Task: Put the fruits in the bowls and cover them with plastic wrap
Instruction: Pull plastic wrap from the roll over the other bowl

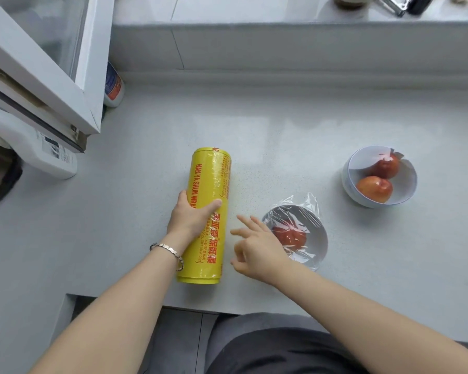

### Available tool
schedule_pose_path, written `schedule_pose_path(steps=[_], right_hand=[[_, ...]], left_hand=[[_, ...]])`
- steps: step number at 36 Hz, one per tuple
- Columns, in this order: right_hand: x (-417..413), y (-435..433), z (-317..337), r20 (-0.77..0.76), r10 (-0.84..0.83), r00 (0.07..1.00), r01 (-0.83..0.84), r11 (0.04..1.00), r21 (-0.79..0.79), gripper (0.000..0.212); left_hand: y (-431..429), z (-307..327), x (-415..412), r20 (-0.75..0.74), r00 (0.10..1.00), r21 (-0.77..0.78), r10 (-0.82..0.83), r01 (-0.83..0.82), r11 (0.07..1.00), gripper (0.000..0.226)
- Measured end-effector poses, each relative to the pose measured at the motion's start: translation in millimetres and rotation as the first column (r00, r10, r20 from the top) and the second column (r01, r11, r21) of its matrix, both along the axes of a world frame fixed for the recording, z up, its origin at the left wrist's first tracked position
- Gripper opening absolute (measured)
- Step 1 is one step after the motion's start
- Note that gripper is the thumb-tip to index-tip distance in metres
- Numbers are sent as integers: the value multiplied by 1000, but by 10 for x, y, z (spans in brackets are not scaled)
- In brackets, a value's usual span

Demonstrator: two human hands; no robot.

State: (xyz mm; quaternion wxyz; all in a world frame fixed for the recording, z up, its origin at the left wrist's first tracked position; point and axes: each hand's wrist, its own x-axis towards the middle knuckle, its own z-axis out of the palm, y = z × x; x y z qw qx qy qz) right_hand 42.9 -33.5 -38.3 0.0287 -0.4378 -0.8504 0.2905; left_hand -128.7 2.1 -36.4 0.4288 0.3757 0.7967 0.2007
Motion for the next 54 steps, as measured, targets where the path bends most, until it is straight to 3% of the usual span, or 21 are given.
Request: schedule_pose_path(steps=[4, 8, 10, 14, 19, 20, 24, 26, 29, 37, 39, 44, 47, 50, 54], right_hand=[[139, 51, 222, 6, -180, 984, 180, 983, -48, 37], [253, 90, 554, -21, -210, 978, 187, 909, -373, 28], [282, 87, 718, -49, -218, 975, 173, 873, -456, 23], [293, 128, 972, -141, -312, 940, 214, 857, -469, 33], [320, 177, 990, -211, -503, 838, 371, 809, -457, 16], [308, 174, 974, -210, -530, 821, 385, 788, -481, 22], [146, 143, 986, -235, -520, 821, 306, 748, -589, 86], [23, 176, 1027, -251, -502, 828, 281, 759, -588, 103], [-73, 283, 1088, -259, -556, 790, 347, 754, -558, 113], [137, 593, 1157, -414, -796, 442, 405, 589, -699, 76], [189, 694, 1203, -416, -812, 409, 415, 572, -708, 70], [238, 938, 1279, -411, -857, 312, 387, 510, -768, 56], [187, 970, 1197, -394, -869, 300, 399, 489, -776, 67], [178, 954, 1129, -386, -844, 372, 467, 530, -708, 77], [370, 905, 1012, -406, -789, 462, 529, 612, -588, 40]], left_hand=[[2, 0, 20, -4, 1000, -2, -3, 3, 1000, 80], [0, -5, 4, 3, 1000, -5, -8, 8, 1000, 78], [-10, 7, 8, 3, 1000, -2, -11, 11, 1000, 78], [-10, 27, 17, 27, 1000, -3, 4, -4, 1000, 75], [55, 122, 15, 119, 987, -19, 110, -109, 994, 69], [88, 164, 19, 155, 974, -35, 168, -165, 986, 68], [203, 394, 72, 396, 863, -62, 313, -315, 947, 78], [237, 567, 154, 488, 825, -24, 286, -315, 949, 82], [258, 836, 320, 559, 802, 36, 209, -276, 961, 107], [97, 1129, 735, 570, 821, 272, -27, -158, 949, 103], [35, 1156, 812, 564, 824, 300, -55, -142, 943, 102], [-30, 1187, 862, 481, 868, 333, -121, -54, 941, 67], [-6, 1185, 785, 405, 904, 343, -137, -12, 939, 65], [9, 1140, 695, 312, 939, 357, -146, 27, 934, 71], [58, 1098, 639, 192, 975, 422, -114, 23, 907, 68]])
